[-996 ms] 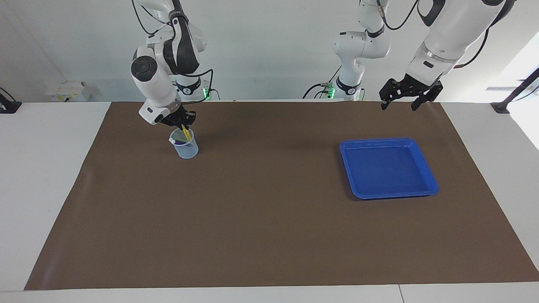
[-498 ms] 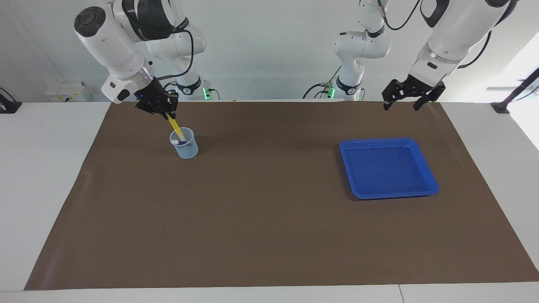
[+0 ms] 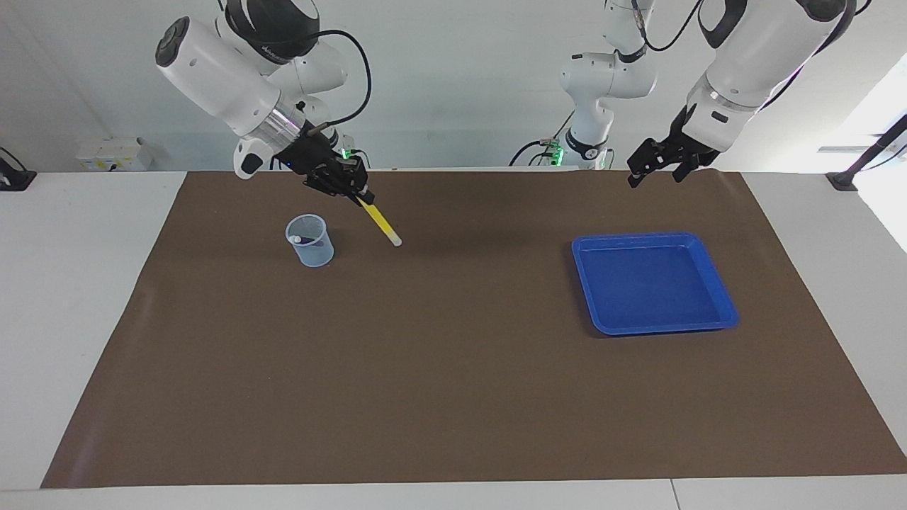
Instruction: Right arm passes pens to left for tray arrangement
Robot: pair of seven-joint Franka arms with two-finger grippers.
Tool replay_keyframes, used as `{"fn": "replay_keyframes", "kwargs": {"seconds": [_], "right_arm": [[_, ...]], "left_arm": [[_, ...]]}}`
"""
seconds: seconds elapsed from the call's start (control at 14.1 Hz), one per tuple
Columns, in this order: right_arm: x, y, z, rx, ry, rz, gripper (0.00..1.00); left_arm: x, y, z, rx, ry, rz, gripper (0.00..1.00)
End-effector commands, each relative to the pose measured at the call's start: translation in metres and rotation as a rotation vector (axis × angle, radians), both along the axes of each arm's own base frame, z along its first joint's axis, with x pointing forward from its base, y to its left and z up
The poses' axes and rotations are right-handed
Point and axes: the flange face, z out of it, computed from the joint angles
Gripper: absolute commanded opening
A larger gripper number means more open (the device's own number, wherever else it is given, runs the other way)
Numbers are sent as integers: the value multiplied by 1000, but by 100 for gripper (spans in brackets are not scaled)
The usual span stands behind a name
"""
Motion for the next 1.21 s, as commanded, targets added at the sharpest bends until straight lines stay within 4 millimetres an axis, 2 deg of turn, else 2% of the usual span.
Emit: {"fn": "replay_keyframes", "kwargs": {"seconds": [0.0, 0.14, 0.21, 0.36, 0.5, 0.64, 0.78, 0.92, 1.14], "right_arm": [[-1, 20, 2, 99, 73, -162, 0], [-10, 44, -9, 175, 111, -209, 0], [-11, 50, -11, 245, 146, -229, 0], [-13, 55, -14, 294, 178, -243, 0], [-10, 55, -13, 326, 173, -276, 0], [-13, 66, -15, 351, 177, -291, 0], [-14, 69, -19, 345, 181, -286, 0], [-18, 83, -22, 340, 186, -264, 0], [-24, 97, -26, 333, 182, -259, 0]], "left_arm": [[-7, -24, -7, -87, 53, 222, 100], [-2, -36, -6, -167, 79, 424, 100], [-2, -53, -4, -221, 124, 518, 100], [11, -72, -10, -336, 201, 690, 100], [15, -81, -21, -453, 307, 832, 100], [13, -99, -34, -498, 348, 871, 100], [18, -108, -53, -564, 414, 916, 100], [16, -130, -69, -565, 466, 901, 100], [7, -152, -74, -553, 489, 871, 100]]}}
